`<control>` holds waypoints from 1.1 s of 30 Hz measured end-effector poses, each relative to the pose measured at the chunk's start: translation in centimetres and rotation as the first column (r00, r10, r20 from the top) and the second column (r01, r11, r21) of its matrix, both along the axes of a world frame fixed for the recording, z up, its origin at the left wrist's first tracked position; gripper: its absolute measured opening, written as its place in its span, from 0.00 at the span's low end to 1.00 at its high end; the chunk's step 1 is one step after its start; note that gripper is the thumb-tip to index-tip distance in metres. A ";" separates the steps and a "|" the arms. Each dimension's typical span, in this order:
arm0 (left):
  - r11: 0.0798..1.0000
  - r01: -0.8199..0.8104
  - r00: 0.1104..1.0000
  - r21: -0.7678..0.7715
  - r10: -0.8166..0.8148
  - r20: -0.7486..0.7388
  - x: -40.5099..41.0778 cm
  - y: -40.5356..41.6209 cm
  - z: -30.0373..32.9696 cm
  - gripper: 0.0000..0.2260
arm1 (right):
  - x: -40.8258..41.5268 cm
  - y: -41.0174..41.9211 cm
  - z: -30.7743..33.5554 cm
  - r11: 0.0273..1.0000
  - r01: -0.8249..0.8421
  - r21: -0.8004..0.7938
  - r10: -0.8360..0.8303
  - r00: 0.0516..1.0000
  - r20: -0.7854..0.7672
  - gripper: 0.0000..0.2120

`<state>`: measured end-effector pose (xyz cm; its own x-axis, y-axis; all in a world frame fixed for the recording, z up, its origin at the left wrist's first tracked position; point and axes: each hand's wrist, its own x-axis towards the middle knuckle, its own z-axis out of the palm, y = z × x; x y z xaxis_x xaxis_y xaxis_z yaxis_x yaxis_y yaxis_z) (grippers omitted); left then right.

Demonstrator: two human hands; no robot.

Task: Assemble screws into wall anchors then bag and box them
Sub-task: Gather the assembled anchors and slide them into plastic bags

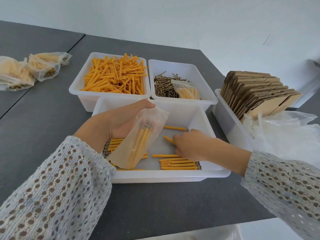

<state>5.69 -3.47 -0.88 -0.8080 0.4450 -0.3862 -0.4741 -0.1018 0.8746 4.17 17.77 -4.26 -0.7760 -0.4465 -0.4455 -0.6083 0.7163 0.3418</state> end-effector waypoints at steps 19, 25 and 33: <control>0.998 0.057 0.997 0.020 -0.055 -0.056 -0.3 -0.1 -0.4 0.16 | -4.7 -1.8 15.2 0.971 0.132 -0.200 -0.111 0.987 0.114 0.14; 0.985 0.140 0.984 0.103 -0.127 -0.121 0.2 0.4 -0.1 0.13 | -3.2 -5.6 15.3 0.999 -0.037 0.029 0.034 0.994 0.101 0.14; 0.967 0.144 0.981 0.212 -0.112 -0.156 0.3 0.4 0.2 0.13 | -3.3 -7.7 14.0 0.996 -0.074 -0.046 0.083 0.963 0.256 0.08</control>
